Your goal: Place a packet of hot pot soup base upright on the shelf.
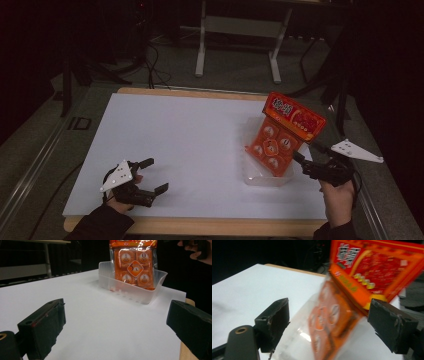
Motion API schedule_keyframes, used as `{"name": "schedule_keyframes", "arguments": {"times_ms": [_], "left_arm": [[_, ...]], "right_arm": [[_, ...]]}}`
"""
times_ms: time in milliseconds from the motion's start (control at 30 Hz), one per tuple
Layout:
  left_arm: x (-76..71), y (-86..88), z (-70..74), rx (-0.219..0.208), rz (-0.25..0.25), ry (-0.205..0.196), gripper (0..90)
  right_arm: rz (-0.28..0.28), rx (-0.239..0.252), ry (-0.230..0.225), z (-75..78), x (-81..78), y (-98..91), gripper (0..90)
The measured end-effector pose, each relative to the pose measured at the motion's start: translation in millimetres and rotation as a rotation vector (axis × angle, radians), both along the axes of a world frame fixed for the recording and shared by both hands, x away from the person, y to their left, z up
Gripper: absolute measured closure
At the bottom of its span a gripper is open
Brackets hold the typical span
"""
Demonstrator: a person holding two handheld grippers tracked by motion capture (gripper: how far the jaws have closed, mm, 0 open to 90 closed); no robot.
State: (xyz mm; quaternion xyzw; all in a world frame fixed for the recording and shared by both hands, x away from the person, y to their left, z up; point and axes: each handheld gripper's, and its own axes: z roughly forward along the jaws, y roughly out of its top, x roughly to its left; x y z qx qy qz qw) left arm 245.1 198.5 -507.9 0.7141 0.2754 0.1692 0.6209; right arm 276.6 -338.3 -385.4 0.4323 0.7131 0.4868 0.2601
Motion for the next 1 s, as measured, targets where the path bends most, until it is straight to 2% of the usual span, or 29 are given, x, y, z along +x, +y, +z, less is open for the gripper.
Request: {"name": "schedule_keyframes", "arguments": {"times_ms": [67,233,367,567,733,867,900,1000], "left_arm": [[-0.2,0.1,0.4,-0.001,-0.003,-0.003,2.9],[-0.1,0.8,0.8,-0.003,-0.003,-0.004,2.9],[-0.1,1.1,0.8,-0.004,-0.002,-0.002,2.9],[-0.4,1.4,1.4,-0.009,-0.002,-0.003,2.9],[-0.6,0.9,1.5,-0.010,-0.004,-0.004,2.9],[-0.6,1.0,1.8,-0.012,-0.006,-0.004,2.9],[-0.6,0.9,1.8,-0.012,-0.006,-0.005,2.9],[-0.8,0.7,1.6,-0.012,-0.010,-0.004,2.9]], "right_arm": [[0.020,-0.002,-0.005,-1.6,-3.7,5.9,17.5],[0.115,0.014,0.000,-7.4,-9.5,22.4,17.5],[0.138,-0.040,-0.006,-13.4,-10.0,36.3,18.5],[0.186,-0.003,0.008,-20.3,-9.5,47.9,16.9],[0.223,-0.027,-0.003,-24.3,-11.6,60.2,16.1],[0.252,-0.028,-0.008,-26.7,-13.1,68.4,15.4],[0.280,-0.029,-0.006,-29.0,-13.6,74.4,15.2],[0.309,-0.031,0.003,-34.0,-14.3,84.1,15.1]]}}
